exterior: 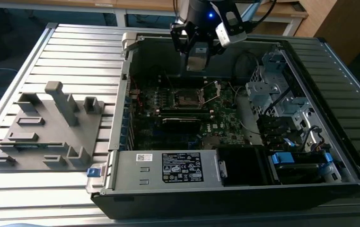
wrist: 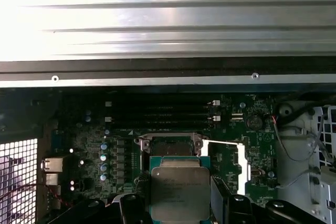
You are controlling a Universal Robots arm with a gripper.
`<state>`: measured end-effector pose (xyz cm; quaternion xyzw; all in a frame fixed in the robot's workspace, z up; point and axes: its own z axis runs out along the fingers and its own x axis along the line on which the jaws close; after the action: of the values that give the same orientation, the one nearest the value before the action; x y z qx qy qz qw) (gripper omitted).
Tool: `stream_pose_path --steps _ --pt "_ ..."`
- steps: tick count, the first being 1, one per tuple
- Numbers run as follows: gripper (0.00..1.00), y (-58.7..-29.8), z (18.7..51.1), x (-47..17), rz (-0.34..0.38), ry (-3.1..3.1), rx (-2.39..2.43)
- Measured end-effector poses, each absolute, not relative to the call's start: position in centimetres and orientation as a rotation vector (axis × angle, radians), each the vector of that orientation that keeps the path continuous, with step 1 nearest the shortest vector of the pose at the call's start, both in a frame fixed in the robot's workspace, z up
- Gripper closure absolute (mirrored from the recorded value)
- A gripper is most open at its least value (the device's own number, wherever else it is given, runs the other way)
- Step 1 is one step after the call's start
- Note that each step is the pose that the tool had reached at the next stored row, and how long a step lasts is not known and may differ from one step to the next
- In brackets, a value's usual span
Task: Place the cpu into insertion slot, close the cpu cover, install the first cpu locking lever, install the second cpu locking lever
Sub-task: 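Place the cpu into insertion slot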
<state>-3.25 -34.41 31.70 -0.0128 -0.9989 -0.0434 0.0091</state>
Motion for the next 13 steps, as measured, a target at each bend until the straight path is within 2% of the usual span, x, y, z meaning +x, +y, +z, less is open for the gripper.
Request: stream_pose_path --steps 13 --pt "0.46 -34.41 31.24 -3.25 -0.134 -3.120 -0.040"
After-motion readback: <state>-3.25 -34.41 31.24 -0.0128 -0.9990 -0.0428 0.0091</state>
